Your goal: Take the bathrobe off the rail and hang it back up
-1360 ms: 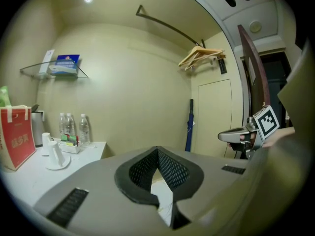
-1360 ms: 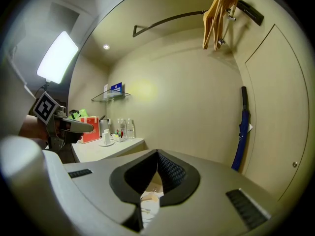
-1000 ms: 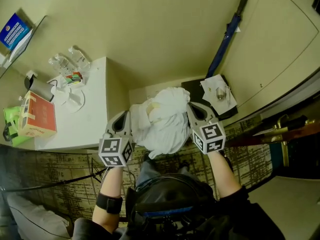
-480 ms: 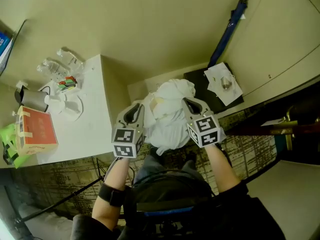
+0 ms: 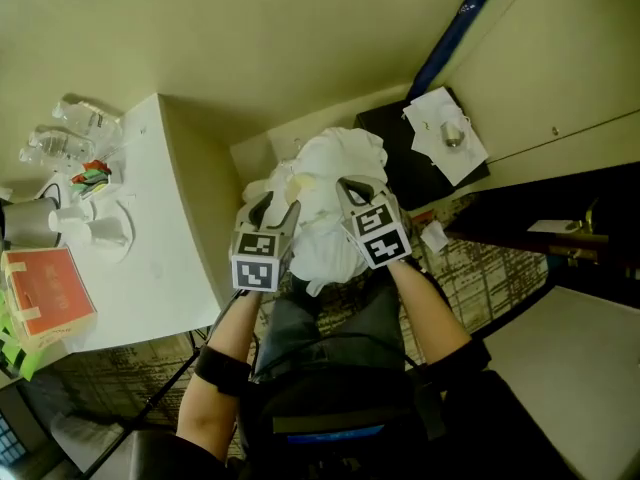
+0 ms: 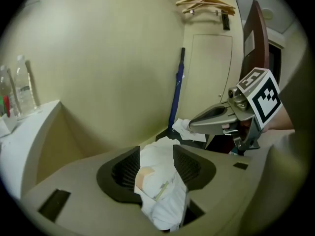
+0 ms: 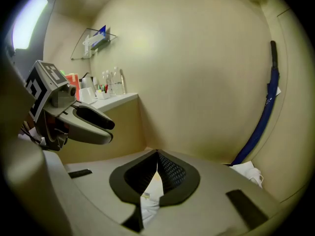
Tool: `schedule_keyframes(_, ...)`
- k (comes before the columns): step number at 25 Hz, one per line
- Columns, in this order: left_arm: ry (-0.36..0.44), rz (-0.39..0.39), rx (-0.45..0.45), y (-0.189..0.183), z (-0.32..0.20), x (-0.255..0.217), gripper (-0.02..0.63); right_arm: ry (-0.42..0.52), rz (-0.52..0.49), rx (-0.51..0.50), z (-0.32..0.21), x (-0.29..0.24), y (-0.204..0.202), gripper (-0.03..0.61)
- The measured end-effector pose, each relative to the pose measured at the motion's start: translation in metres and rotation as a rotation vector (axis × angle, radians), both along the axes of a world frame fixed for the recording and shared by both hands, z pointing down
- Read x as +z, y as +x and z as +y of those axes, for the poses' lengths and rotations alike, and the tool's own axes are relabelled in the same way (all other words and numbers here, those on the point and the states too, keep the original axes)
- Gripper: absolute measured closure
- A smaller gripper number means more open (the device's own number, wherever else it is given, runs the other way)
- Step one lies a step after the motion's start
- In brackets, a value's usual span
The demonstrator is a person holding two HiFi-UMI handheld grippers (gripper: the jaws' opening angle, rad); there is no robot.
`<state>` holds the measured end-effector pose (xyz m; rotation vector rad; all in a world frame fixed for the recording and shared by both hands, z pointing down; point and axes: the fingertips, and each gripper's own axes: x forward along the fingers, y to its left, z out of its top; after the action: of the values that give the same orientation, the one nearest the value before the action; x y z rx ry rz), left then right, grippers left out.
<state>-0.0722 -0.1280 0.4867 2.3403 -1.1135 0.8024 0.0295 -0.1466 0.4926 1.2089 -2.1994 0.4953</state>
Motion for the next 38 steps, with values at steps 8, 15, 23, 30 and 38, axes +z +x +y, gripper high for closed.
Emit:
schedule_keyframes(8,-0.108,-0.088,-0.066,0.010,-0.024,0.119,0.319,-0.123,0.007,-0.083,-0.030,0.112,-0.002,0.554)
schedule_keyframes(15,-0.145,-0.165,-0.051,0.006,-0.046,0.215,0.304,-0.183,0.019,-0.069,-0.044,0.199,-0.006,0.554)
schedule_keyframes(23,-0.216,-0.241,0.005,0.003,-0.054,0.302,0.304,-0.169,0.015,-0.089,-0.071,0.240,-0.020,0.554)
schedule_keyframes(30,-0.270,-0.275,0.024,-0.001,-0.060,0.351,0.304,-0.156,0.004,-0.099,-0.076,0.256,-0.026,0.554)
schedule_keyframes(38,-0.287,-0.280,0.034,-0.005,-0.072,0.356,0.320,-0.156,-0.004,-0.095,-0.067,0.268,-0.021,0.554)
